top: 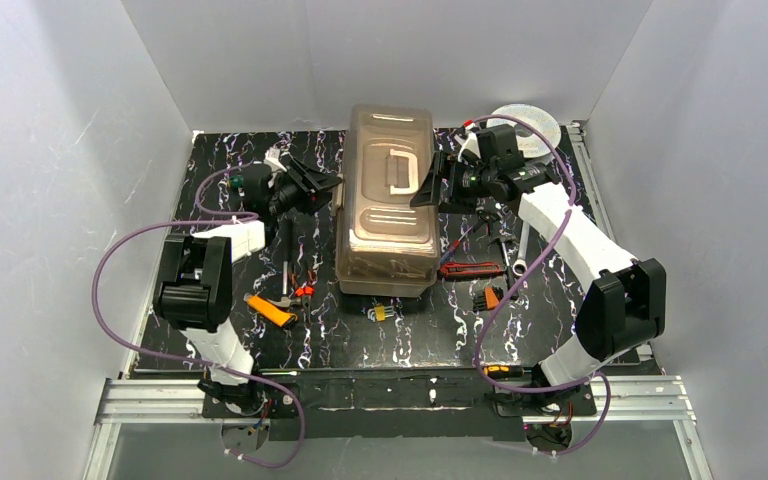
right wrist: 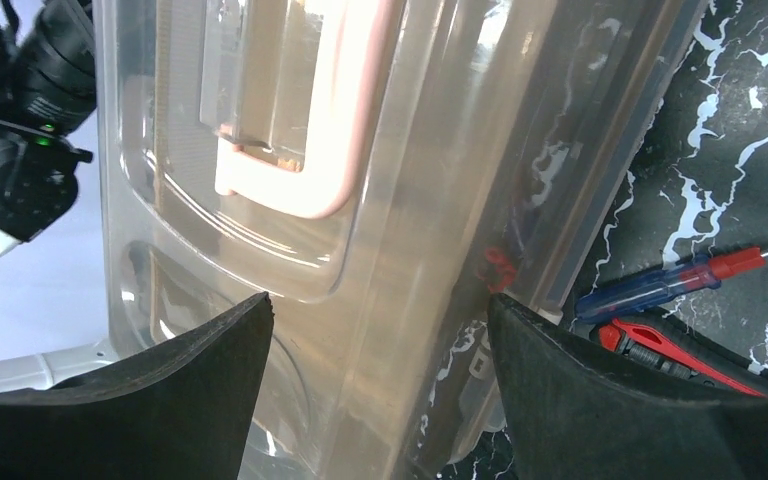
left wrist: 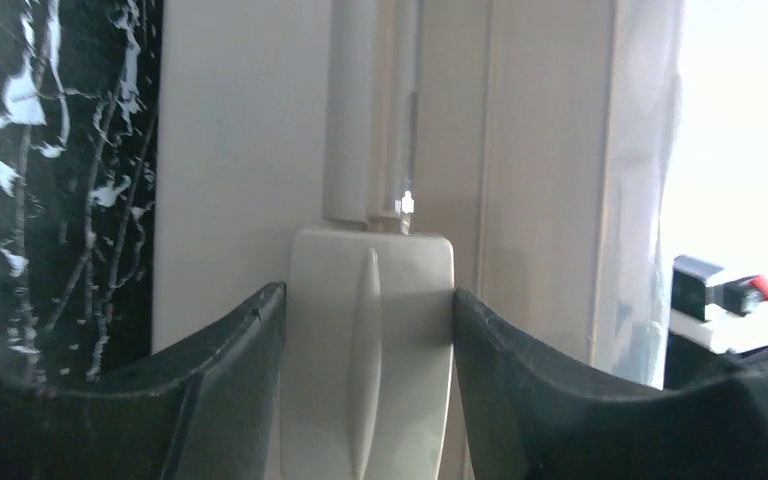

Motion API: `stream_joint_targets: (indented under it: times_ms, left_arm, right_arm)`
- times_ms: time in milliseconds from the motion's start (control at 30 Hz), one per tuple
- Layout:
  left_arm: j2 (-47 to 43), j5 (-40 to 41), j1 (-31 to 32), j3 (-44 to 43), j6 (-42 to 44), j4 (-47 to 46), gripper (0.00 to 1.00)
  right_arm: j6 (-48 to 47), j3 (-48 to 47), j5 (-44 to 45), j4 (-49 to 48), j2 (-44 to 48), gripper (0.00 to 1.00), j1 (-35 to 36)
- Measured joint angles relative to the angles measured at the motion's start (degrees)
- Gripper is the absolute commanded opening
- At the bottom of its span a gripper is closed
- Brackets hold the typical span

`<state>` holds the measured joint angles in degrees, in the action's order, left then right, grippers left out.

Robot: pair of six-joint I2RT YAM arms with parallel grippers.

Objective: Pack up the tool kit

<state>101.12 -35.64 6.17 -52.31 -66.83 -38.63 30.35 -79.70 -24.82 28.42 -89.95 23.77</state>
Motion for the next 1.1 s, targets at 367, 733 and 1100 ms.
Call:
stream_joint_targets:
  times_ms: [367,733,1100]
  left_arm:
    - [-4.4,8.3,1.6,-3.5,12.2,14.4,0.05]
    - [-16.7,15.2,2.4,-1.9,20.5,26.3,0.83]
    - [-18.8,16.9,3.6,-1.7,26.3,33.1,0.84]
  right_arm:
    - [-0.3,0.0,0.8,-0.5,0.0,0.85,1.0]
    - [-0.7,0.0,2.7,-0.3,0.0,0.86,1.4]
    - [-0.7,0.0,2.6,-0.3,0.0,0.86,1.4]
